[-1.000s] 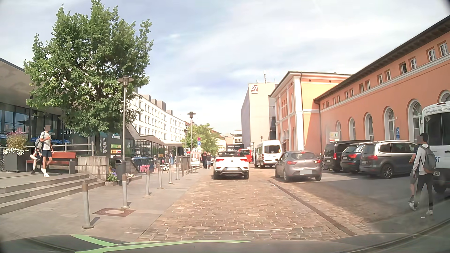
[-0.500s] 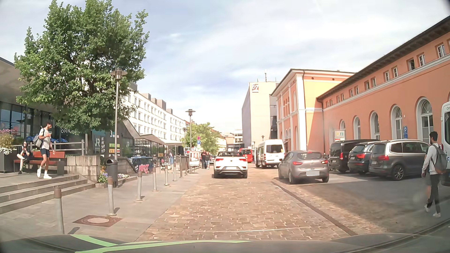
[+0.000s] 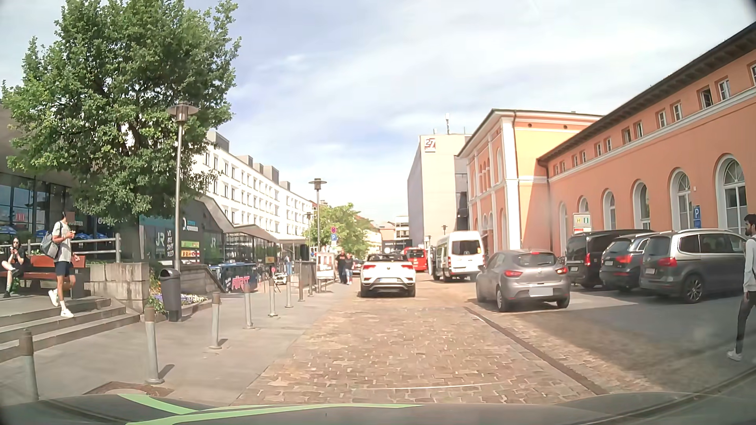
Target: Follow the waypoints while adhering to traffic rules and regulations
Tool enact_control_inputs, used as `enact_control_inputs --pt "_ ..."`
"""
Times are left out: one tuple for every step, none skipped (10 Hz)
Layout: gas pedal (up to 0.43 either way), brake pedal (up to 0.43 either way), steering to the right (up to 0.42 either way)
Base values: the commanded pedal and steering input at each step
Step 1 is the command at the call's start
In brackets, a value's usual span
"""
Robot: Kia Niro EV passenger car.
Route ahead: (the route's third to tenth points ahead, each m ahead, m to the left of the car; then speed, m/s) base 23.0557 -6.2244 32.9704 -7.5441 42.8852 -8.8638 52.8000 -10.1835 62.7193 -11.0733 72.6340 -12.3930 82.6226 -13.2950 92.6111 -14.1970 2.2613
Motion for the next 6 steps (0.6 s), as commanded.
enact_control_inputs --pt "0.039 0.000 0.003" --pt "0.039 0.000 0.005" --pt "0.039 0.000 0.004" --pt "0.028 0.000 0.001" --pt "0.028 0.000 0.003" --pt "0.028 0.000 0.010"
